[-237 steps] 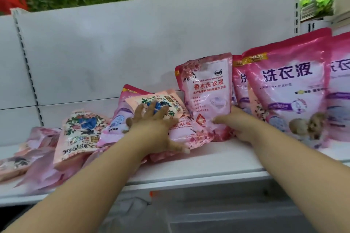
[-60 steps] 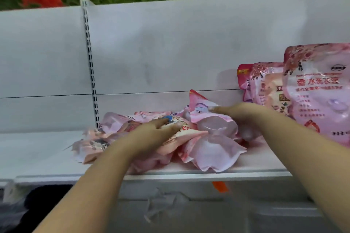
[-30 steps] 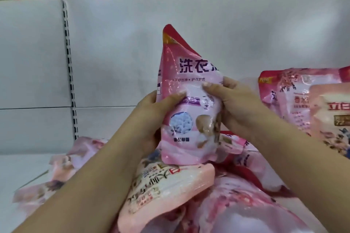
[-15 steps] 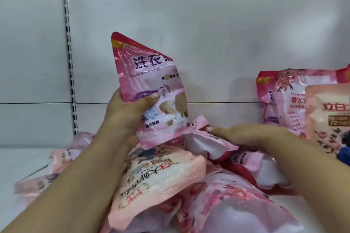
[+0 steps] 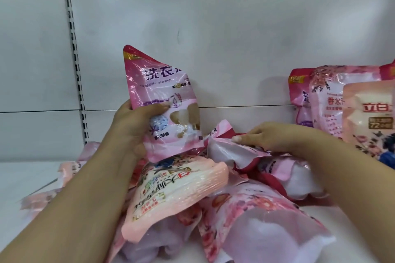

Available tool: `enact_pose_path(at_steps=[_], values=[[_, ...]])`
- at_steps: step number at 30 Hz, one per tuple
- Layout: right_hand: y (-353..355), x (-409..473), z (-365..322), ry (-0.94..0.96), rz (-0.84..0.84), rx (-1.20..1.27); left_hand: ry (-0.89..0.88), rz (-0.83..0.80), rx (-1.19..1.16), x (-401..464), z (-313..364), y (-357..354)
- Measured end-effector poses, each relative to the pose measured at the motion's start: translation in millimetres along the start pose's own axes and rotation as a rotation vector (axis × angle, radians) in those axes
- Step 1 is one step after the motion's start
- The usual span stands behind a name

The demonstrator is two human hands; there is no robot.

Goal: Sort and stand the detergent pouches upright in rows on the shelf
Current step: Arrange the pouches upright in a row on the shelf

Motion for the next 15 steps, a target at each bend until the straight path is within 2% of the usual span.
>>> enact_pose_path(at_steps=[2,4,5,6,8,12,15], values=[[-12,-9,-5,-0.007,-0.144,0.156,0.025,-0.037,0.026,0,-2,-2],[-20,-13,-15,0.044,-0.225,0.07,0.027,-0.076,0.084,1,-3,-5],[-20,-12,-18,0.056,-0.208,-0.019,0.013,-0.095,0.127,2,-3,-6],[-15,-8,-17,0.055,-0.146,-0.089,-0.012,-0.11,0.173,3,-3,-7],[-2,-4,-14,0.017,-0.008,-0.047,-0.054,-0.114,0.253,7,-5,-6],[14,1,-5,-0.012,0.227,0.245,-0.089,-0.073,0.44,12,-9,2],[20,1,0,-0.026,0.273,0.532,-0.21,0.039,0.777,12,5,5]])
Point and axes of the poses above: each hand's wrist, its own x-axis towards the middle knuckle, its own y-axis out of the back of the hand, z = x × y, the point moved 8 cm from there along x, towards the middle knuckle, and after that the axes turned 2 degrees about -y, right-handed, at the moved point
